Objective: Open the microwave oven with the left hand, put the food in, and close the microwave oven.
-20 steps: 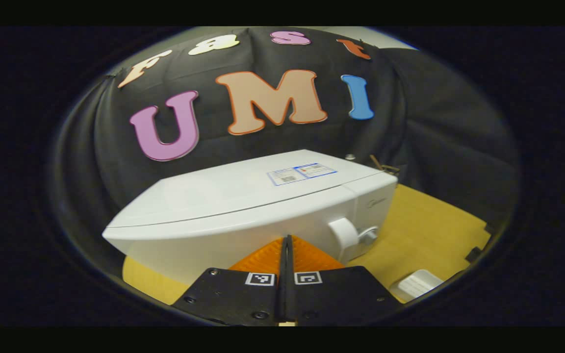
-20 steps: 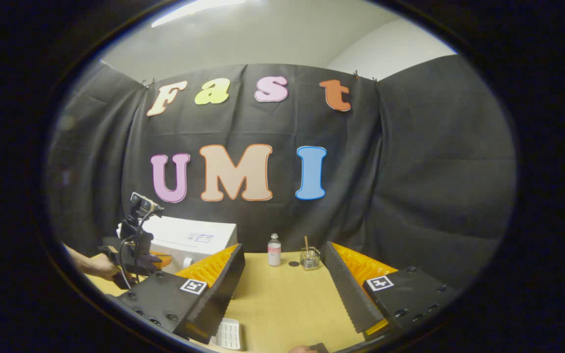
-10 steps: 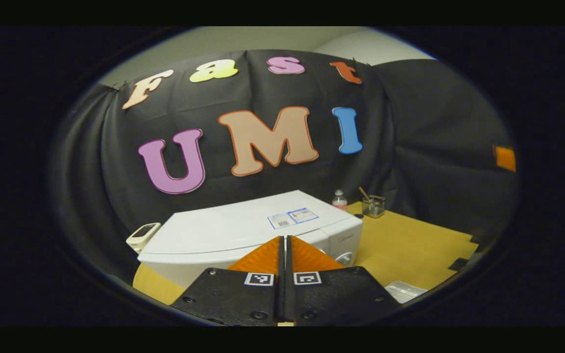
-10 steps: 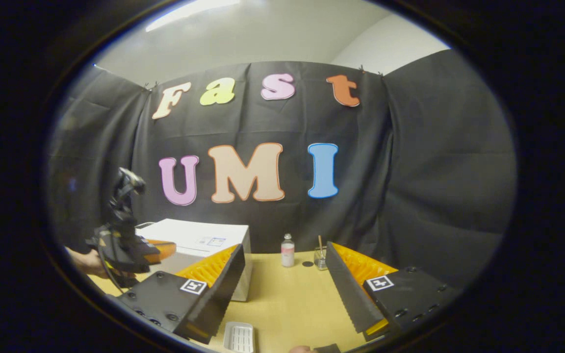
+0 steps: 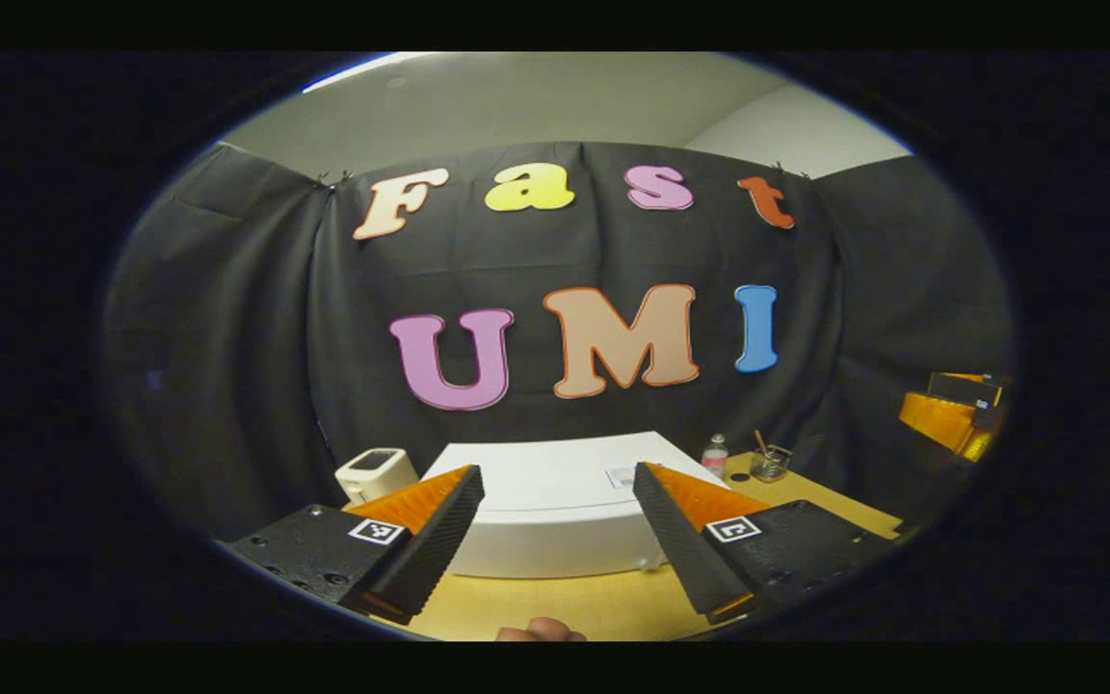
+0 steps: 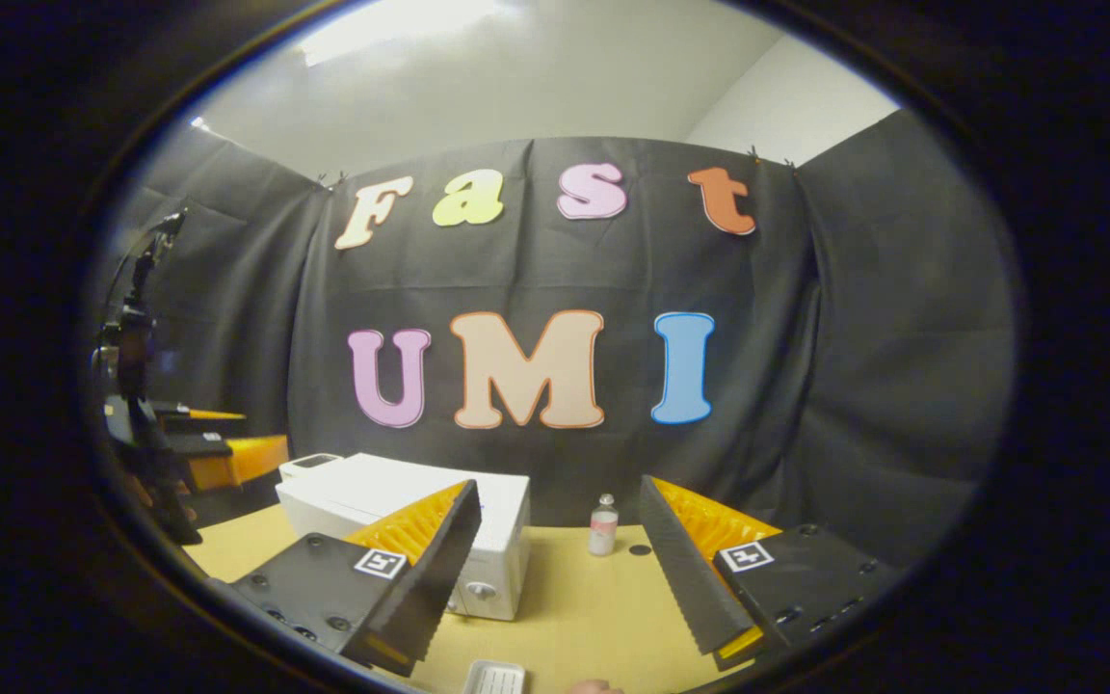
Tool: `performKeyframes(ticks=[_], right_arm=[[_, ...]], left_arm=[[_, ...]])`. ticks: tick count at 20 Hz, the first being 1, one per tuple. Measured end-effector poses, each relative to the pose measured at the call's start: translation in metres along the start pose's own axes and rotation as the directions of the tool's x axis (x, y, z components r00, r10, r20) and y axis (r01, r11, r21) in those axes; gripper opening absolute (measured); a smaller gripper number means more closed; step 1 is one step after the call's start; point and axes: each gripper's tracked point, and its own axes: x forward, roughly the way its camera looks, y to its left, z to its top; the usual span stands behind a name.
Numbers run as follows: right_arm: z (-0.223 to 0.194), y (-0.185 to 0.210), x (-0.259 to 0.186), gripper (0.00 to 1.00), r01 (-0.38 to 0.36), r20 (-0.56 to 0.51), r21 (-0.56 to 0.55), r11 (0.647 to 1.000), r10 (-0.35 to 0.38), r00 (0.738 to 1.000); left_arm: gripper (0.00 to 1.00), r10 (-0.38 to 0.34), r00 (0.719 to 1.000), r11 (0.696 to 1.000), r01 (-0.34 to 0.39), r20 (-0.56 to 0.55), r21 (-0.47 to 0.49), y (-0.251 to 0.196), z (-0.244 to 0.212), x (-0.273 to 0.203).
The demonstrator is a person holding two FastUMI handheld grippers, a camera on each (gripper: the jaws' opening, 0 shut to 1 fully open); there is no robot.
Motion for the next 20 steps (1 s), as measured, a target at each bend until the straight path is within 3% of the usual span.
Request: performKeyframes(ticks=[1, 4, 9, 20], right_arm=[[0.000, 0.002, 0.001, 0.95, -0.003, 0.000, 0.001, 1.000, 0.003, 1.000], [-0.002, 0.009, 0.003, 0.95, -0.025, -0.002, 0.010, 1.000, 0.025, 1.000], [-0.008, 0.010, 0.005, 0.95, -0.026, -0.013, -0.009, 1.000, 0.026, 1.000], [-0.002, 0.012, 0.008, 0.95, -0.027, -0.003, 0.010, 1.000, 0.027, 1.000]], left_arm=[[0.97, 0.008, 1.000, 0.999, -0.009, -0.017, -0.040, -0.002, -0.007, -0.003], [0.97, 0.003, 0.998, 0.993, -0.011, -0.068, -0.117, -0.009, -0.020, -0.010], [0.96, 0.024, 0.999, 0.996, -0.027, -0.032, -0.090, -0.001, -0.009, -0.007], [0.96, -0.017, 1.000, 0.995, 0.018, 0.011, -0.094, -0.014, -0.001, -0.006]])
